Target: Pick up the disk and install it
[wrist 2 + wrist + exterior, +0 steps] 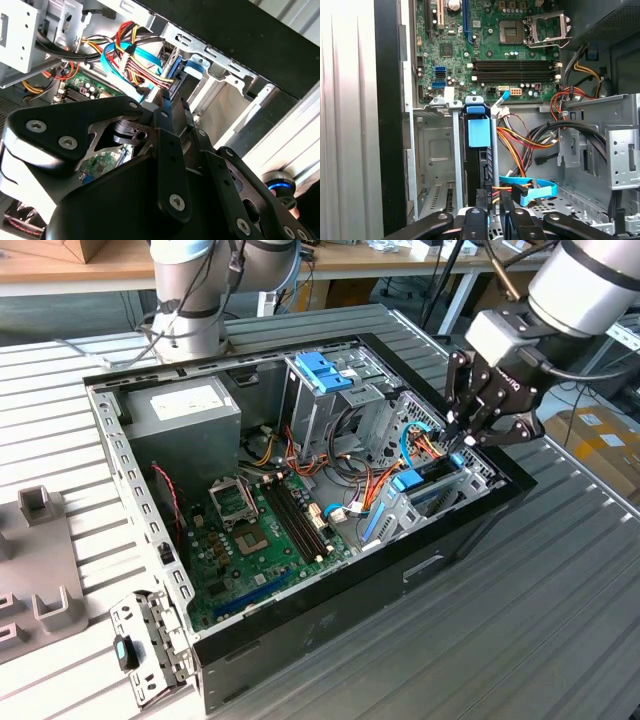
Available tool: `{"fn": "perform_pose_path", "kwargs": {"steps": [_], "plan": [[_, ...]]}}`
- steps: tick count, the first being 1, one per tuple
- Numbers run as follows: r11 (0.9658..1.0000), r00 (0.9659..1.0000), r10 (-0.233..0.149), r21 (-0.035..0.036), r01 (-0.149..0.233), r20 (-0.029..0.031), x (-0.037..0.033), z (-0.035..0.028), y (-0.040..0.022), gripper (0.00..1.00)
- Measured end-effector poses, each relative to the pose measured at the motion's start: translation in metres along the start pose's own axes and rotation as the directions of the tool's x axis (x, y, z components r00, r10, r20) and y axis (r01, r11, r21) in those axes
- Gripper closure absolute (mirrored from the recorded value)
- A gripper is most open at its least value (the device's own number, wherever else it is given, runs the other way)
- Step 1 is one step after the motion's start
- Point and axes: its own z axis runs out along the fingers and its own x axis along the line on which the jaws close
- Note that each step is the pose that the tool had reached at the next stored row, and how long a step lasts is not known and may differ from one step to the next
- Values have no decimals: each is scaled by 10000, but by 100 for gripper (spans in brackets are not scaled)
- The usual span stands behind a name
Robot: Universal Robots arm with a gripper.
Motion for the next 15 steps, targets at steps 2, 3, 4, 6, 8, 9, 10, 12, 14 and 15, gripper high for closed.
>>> {"fn": "perform_pose_path", "kwargs": {"steps": [2, 3, 4, 6, 8, 9, 10, 12, 14, 15], "plan": [[10000, 10000, 0, 0, 0, 0, -6, -48, 1, 75], [10000, 10000, 0, -1, 0, 2, -10, -68, 2, 77], [10000, 10000, 0, -1, 0, 2, -10, -68, 2, 84], [10000, 10000, 1, -7, -1, 0, -10, -70, -1, 89], [10000, 10000, 6, -57, -6, -1, -7, -63, -17, 89], [9999, 10000, 12, -111, -12, -3, 2, -54, -32, 89], [9999, 10000, 16, -161, -16, -5, 14, -43, -45, 89], [9997, 10000, 24, -242, -24, -8, 38, -12, -61, 89], [9995, 10000, 30, -306, -31, -14, 48, 39, -74, 89], [9995, 10000, 32, -327, -32, -14, 49, 56, -78, 89]]}}
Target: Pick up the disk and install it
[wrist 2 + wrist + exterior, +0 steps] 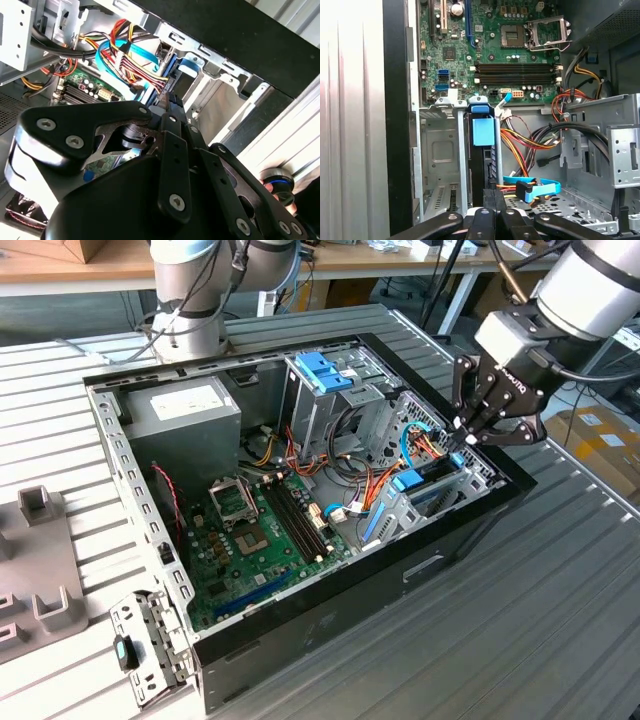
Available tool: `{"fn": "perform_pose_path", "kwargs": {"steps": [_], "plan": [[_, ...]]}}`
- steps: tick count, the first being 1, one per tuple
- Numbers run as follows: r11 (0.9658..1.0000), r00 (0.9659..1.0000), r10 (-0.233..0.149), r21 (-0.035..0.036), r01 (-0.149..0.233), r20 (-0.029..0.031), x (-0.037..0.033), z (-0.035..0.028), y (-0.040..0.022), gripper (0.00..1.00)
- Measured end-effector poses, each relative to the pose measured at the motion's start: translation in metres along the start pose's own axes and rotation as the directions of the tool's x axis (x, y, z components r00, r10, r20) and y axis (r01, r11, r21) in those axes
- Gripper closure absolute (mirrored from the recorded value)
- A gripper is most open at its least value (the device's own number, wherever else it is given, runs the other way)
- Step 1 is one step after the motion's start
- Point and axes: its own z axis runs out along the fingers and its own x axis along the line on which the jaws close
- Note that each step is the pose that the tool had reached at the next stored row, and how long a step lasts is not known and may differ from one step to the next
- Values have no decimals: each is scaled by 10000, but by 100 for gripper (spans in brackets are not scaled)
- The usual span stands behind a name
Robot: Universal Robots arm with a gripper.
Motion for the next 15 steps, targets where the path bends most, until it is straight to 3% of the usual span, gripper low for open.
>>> {"fn": "perform_pose_path", "kwargs": {"steps": [5, 10, 15], "plan": [[9999, 10000, 12, -110, -12, -6, -11, 75, -31, 89], [9998, 10000, 20, -205, -21, -10, -78, 142, -76, 89], [9995, 10000, 31, -313, -32, -16, -76, 209, -109, 89]]}}
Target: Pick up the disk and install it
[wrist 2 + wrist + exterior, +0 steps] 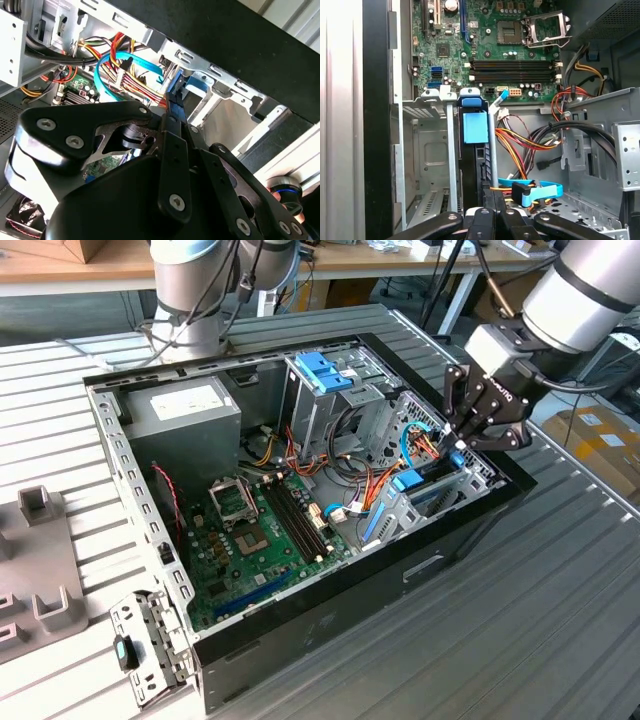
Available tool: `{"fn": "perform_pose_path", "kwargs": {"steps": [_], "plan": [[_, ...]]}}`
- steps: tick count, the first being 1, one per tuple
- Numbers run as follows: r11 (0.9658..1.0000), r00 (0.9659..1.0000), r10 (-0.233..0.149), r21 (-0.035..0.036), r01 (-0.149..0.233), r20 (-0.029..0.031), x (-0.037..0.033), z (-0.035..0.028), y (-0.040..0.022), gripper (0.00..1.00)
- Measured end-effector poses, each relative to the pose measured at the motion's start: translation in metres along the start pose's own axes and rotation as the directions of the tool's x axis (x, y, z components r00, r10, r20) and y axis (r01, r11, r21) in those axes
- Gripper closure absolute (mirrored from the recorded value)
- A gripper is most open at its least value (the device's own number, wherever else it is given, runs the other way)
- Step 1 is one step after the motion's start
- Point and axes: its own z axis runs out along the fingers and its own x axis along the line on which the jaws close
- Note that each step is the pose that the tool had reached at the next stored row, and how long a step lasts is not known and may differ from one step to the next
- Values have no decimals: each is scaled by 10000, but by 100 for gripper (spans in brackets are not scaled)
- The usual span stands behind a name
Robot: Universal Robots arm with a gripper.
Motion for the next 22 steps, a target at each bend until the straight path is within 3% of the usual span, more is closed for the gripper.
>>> {"fn": "perform_pose_path", "kwargs": {"steps": [4, 11, 17, 18, 19, 22], "plan": [[10000, 10000, 7, -58, -7, -7, 3, 44, -12, 89], [10000, 10000, 6, -60, -6, -4, 5, 54, -11, 89], [10000, 10000, 6, -60, -7, -13, -14, -124, -32, 89], [10000, 10000, 8, -68, -8, -13, -35, -282, -146, 89], [10000, 10000, 7, -71, -8, -16, -43, -343, -174, 89], [10000, 10000, 8, -72, -8, -15, -43, -345, -181, 89]]}}
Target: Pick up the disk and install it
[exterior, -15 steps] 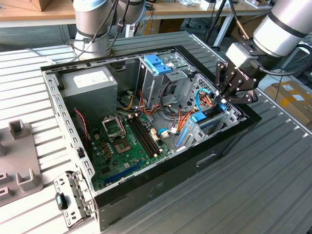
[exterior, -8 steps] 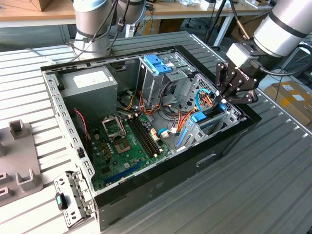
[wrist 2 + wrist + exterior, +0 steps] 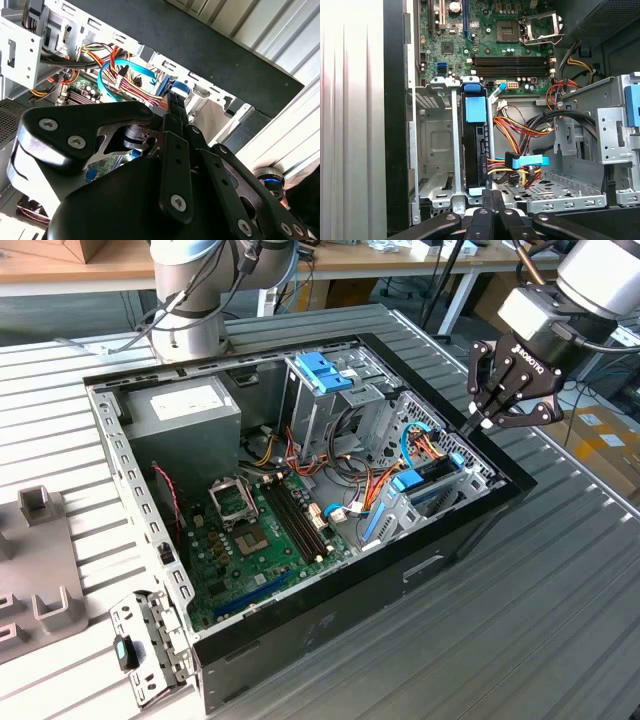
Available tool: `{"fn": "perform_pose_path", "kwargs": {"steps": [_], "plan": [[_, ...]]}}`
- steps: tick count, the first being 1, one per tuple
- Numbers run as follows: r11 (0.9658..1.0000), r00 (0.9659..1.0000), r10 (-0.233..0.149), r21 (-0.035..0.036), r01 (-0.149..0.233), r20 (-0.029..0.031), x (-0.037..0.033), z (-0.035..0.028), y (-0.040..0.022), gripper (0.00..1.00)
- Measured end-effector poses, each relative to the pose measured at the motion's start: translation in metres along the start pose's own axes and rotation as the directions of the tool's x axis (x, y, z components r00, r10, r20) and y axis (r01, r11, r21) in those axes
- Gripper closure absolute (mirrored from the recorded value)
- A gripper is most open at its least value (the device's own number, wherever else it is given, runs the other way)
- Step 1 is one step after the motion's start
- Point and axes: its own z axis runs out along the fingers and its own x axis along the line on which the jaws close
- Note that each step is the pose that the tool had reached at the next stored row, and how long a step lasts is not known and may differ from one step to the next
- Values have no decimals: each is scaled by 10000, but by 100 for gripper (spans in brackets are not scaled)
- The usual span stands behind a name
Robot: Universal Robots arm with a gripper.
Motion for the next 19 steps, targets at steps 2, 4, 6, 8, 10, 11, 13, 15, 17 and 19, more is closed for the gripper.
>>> {"fn": "perform_pose_path", "kwargs": {"steps": [2, 4, 6, 8, 10, 11, 13, 15, 17, 19], "plan": [[10000, 10000, 0, 0, 0, 0, 0, 0, 0, 89], [10000, 10000, 0, 0, 0, 0, 0, 0, -1, 89], [10000, 10000, 0, 0, 0, 0, 0, 0, -1, 89], [10000, 10000, 0, 0, 0, 1, 0, 0, -1, 89], [10000, 10000, 0, 0, 0, 0, 0, 0, -2, 76], [10000, 10000, 1, 0, -1, 0, 0, 0, -2, 71], [10000, 10000, 0, 0, 0, 0, 0, 0, -2, 58], [10000, 10000, 0, -1, 0, 0, 0, 0, -3, 52], [10000, 10000, 0, 0, 0, 0, 0, 0, -3, 52], [10000, 10000, 0, -1, 0, 1, 0, 0, -3, 52]]}}
